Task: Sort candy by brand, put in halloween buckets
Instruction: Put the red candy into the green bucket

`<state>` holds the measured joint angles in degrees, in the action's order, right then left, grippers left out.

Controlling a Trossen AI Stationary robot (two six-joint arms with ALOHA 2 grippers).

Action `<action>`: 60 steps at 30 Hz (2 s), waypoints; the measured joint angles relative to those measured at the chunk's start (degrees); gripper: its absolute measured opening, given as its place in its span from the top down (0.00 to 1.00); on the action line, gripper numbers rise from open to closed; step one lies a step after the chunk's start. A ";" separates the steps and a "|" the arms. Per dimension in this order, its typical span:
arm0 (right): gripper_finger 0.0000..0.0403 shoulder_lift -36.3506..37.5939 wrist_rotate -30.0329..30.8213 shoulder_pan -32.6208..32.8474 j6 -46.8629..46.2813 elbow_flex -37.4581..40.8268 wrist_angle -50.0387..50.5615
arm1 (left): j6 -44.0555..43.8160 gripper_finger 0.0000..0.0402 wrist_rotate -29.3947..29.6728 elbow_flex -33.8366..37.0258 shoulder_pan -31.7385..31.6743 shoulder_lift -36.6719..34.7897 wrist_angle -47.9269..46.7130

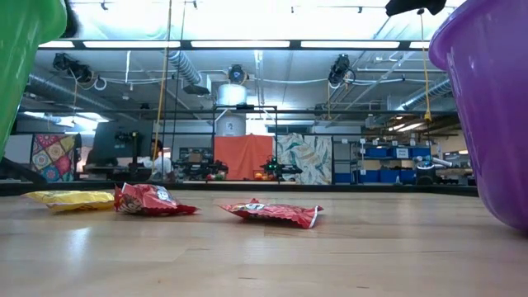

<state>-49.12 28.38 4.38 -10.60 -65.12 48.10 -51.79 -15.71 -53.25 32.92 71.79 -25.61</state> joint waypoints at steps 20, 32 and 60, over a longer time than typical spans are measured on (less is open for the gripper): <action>0.75 0.04 0.12 0.00 3.93 4.11 -2.18 | 22.94 0.61 19.31 0.02 -25.94 0.38 -1.42; 0.75 3.82 1.55 -0.02 10.66 4.92 -6.70 | 20.92 0.61 16.04 0.08 -30.19 6.71 -9.23; 0.75 8.28 -9.43 0.15 7.20 6.80 -11.69 | 29.51 0.61 11.14 0.07 -32.14 7.68 3.16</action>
<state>-40.84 18.95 4.54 -3.40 -58.33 36.42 -22.28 -4.57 -53.19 0.78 79.47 -22.45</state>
